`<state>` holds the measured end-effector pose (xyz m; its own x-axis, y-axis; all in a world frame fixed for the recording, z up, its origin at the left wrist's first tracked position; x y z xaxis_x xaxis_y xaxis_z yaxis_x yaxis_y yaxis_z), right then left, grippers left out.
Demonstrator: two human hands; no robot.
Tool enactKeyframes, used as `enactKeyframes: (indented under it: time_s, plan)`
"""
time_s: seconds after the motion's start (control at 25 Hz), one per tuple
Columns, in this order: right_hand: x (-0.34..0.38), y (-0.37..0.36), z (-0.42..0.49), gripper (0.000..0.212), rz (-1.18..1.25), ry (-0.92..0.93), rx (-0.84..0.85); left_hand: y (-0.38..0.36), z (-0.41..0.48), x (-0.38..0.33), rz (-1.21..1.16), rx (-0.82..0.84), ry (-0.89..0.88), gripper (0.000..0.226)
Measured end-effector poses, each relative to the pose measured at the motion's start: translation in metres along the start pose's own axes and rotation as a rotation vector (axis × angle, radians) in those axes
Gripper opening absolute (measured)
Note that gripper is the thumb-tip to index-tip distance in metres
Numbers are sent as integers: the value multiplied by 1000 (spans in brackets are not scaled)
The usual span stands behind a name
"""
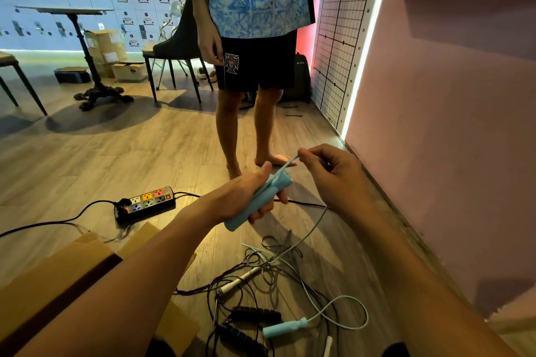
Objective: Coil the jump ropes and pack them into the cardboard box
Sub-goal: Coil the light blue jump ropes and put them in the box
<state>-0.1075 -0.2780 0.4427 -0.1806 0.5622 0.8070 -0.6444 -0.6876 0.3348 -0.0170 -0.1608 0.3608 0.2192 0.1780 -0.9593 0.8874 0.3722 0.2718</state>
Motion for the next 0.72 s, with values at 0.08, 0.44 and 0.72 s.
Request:
enactKeyframes:
  time_s: [0.08,0.44,0.72]
  plan:
    - [-10,2,3,10,-11,-31,-35,-17,0,-10,-25,96,2,69]
    - [-36,-38,-5,51,-143,-239,337,17,-11,-56,-1073,-26,-392,47]
    - [-75,-42,-35,68,-419,-634,645,85,-27,-24,-1174,-585,-546,26]
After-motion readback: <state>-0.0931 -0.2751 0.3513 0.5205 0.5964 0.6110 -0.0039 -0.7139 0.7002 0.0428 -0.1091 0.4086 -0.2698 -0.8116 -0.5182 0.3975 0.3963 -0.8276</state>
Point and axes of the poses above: each hand's wrist, its own z-axis towards the middle knuckle, its own y-axis out of the back of the hand, x = y × z, the point moved 9 cm from there along z, towards the middle knuckle, and after that the axes turned 1 degree about -y, right-handed, at the moved point
